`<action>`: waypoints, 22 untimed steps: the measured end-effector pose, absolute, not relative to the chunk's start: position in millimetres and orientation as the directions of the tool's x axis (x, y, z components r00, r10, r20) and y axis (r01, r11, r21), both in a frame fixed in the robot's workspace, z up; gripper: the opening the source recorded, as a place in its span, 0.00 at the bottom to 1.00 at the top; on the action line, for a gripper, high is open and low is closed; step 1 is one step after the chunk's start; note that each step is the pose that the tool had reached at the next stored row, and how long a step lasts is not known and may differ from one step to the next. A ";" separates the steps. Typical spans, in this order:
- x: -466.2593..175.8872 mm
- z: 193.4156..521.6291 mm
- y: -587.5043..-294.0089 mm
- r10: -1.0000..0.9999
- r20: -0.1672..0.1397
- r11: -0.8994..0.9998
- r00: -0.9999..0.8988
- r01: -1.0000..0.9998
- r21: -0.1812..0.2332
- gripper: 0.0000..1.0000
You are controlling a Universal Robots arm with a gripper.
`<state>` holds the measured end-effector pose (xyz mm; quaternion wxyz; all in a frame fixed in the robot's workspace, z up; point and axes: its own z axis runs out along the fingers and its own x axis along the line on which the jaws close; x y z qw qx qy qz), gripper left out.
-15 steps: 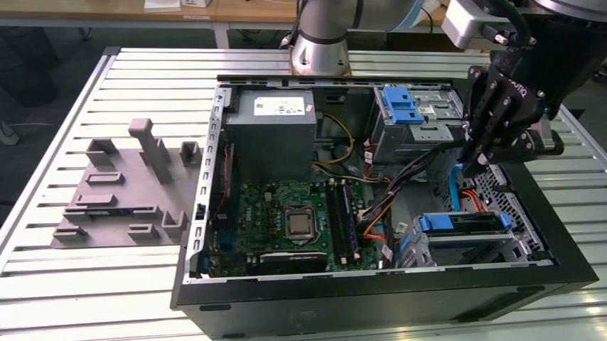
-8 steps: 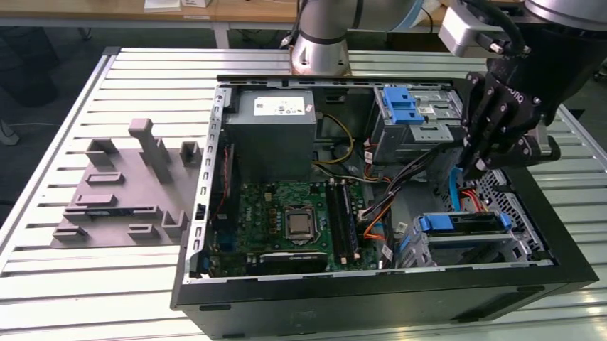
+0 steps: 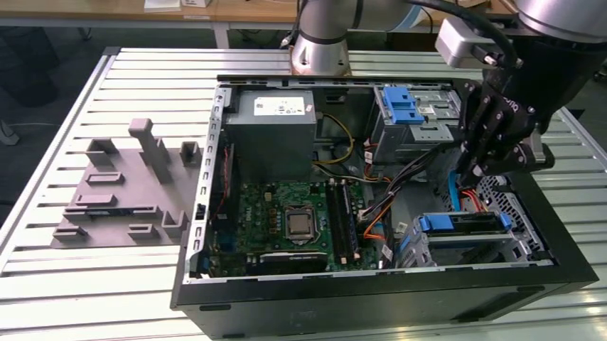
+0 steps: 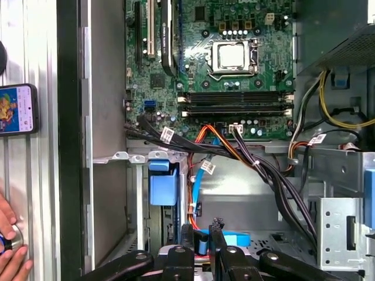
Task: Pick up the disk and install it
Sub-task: 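Insert the second disk wire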
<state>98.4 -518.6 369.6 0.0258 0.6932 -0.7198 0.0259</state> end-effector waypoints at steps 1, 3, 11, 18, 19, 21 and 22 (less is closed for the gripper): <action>98.4 368.6 -519.2 -0.997 0.073 0.038 -0.038 -0.999 -0.002 0.25; 98.4 366.5 -520.8 -0.997 0.073 0.038 -0.038 -0.999 -0.002 0.25; 98.5 358.8 -530.2 -0.997 0.073 0.038 -0.038 -0.999 -0.002 0.25; 98.7 353.1 -538.4 -0.997 0.073 0.037 -0.037 -0.999 -0.002 0.25; 98.8 352.2 -539.2 -0.997 0.073 0.038 -0.038 -0.999 -0.002 0.25; 99.3 350.5 -540.9 -0.997 0.073 0.037 -0.037 -0.999 -0.002 0.25; 99.6 349.7 -541.7 -0.997 0.073 0.037 -0.037 -0.999 -0.002 0.25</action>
